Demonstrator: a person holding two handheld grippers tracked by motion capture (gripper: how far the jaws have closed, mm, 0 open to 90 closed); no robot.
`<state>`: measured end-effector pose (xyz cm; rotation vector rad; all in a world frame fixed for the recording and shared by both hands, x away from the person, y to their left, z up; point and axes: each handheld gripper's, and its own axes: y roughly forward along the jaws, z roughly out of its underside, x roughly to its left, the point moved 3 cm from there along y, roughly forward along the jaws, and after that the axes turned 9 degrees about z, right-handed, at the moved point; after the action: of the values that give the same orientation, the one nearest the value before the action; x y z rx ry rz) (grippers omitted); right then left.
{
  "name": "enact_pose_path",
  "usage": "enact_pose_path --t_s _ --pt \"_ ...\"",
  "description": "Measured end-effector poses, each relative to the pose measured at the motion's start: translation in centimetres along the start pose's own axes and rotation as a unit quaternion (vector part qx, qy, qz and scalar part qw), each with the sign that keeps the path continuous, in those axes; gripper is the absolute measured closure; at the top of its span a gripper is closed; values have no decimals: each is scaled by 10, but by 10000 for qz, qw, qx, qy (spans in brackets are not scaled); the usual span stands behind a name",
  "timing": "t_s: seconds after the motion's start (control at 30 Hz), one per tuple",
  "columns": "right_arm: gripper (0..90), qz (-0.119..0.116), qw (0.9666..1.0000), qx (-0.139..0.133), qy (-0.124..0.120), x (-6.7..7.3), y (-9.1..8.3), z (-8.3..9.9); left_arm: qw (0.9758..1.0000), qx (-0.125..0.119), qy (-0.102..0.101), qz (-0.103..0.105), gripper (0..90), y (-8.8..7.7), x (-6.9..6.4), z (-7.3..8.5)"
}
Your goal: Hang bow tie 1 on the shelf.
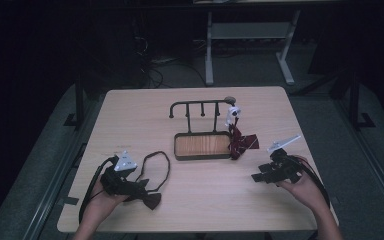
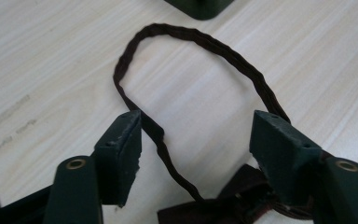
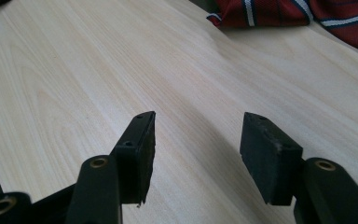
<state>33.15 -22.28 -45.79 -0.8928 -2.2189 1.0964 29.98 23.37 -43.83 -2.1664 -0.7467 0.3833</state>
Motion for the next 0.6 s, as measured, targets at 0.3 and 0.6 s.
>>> enact_pose_path --t_s 0.3,0.6 --pt "451 -113 9998 -128 72 -1 -6 -1 9993 356 102 33 423 8 20 -24" --pt "451 -131 9998 -107 71 1 -6 -1 9976 680 -30 134 507 23 38 -37"
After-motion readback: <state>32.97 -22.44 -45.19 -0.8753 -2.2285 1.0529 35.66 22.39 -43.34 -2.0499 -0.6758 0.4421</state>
